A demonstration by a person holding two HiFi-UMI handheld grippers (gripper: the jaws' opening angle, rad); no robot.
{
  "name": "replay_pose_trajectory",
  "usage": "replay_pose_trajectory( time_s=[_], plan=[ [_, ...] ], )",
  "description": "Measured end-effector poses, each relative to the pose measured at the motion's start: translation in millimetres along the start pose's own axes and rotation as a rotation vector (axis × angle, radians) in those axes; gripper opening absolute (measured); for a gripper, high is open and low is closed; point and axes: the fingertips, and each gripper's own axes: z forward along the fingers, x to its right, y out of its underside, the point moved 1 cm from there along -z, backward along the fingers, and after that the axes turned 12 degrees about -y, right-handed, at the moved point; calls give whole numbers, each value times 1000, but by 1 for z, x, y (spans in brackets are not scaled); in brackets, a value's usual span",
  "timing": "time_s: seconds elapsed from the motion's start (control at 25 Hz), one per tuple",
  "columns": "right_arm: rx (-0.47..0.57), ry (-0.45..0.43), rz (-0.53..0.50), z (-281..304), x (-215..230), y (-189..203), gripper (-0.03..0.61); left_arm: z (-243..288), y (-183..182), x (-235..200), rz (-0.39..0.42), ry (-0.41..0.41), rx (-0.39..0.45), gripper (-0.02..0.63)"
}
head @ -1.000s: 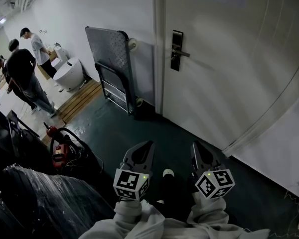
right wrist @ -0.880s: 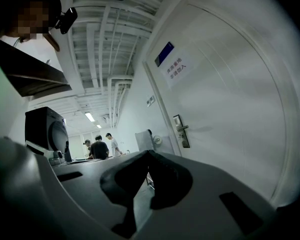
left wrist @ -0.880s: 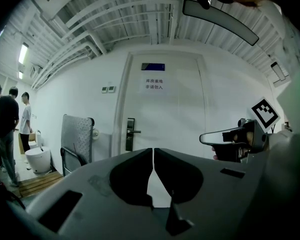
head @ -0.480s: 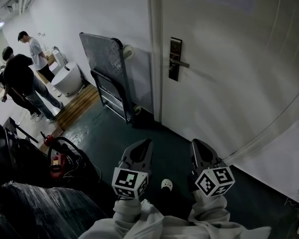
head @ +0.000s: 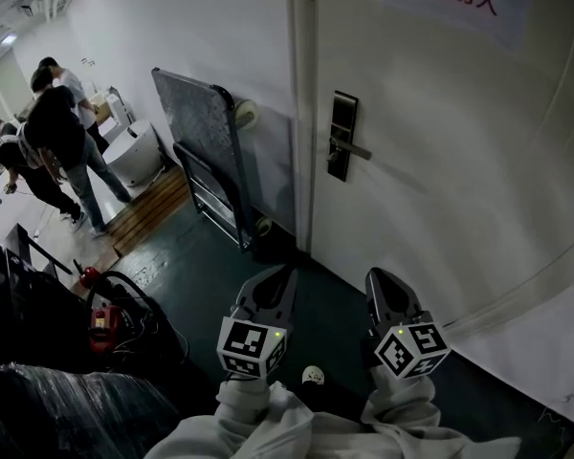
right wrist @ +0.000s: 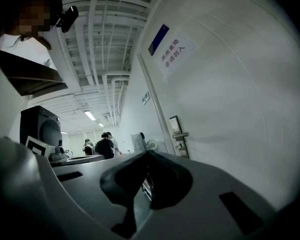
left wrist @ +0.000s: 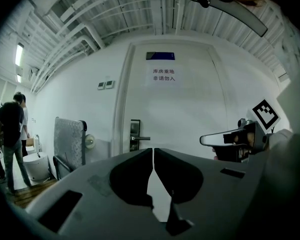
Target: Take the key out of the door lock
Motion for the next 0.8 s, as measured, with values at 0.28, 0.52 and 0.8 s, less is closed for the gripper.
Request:
replay_pose_trajectory(
  time_s=[0.28, 0.52, 0.8],
  plan=[
    [2, -8, 1, 26, 37, -7, 52, 42, 0, -3, 1, -20, 3, 20],
    [-37, -32, 32, 36, 44, 6, 52, 46, 16, -12, -14, -62, -45, 20],
    [-46, -24, 64, 45, 55, 15, 52, 53, 28, -18, -25, -74, -90, 20]
  ],
)
